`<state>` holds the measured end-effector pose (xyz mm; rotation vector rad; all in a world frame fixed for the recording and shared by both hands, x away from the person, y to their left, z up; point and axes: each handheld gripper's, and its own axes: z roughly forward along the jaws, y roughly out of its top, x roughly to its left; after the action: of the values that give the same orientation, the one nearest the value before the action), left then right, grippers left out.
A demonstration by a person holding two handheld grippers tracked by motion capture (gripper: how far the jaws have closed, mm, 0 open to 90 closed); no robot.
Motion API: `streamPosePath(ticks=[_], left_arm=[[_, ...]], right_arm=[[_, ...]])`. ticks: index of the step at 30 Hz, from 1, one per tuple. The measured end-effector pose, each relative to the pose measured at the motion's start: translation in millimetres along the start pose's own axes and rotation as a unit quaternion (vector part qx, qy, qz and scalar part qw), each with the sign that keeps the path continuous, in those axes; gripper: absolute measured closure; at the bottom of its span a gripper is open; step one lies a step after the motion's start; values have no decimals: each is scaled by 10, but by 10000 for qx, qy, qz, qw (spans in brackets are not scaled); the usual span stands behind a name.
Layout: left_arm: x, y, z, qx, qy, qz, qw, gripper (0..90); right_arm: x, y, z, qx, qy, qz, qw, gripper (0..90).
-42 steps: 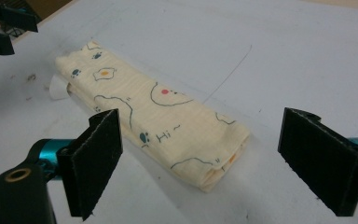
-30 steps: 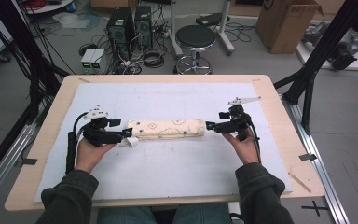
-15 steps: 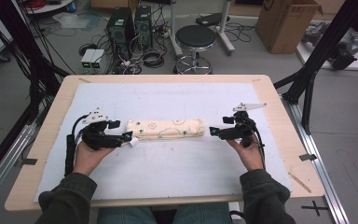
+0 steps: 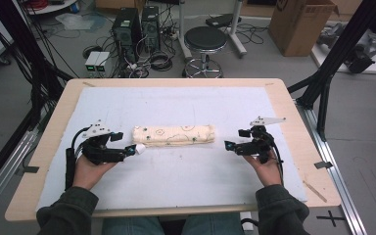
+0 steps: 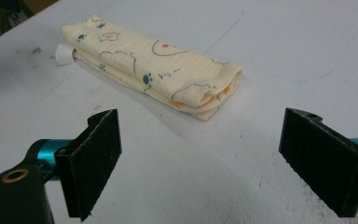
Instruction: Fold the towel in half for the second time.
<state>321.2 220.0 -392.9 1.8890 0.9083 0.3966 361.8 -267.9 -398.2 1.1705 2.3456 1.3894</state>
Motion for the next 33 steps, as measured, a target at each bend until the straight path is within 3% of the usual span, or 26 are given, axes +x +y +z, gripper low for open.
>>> streamPosePath(ticks=[33], left_arm=[[-127, -375, -271, -33, 10, 75, 10000, 253]], right_arm=[[168, -303, -301, -225, -78, -156, 9996, 118]])
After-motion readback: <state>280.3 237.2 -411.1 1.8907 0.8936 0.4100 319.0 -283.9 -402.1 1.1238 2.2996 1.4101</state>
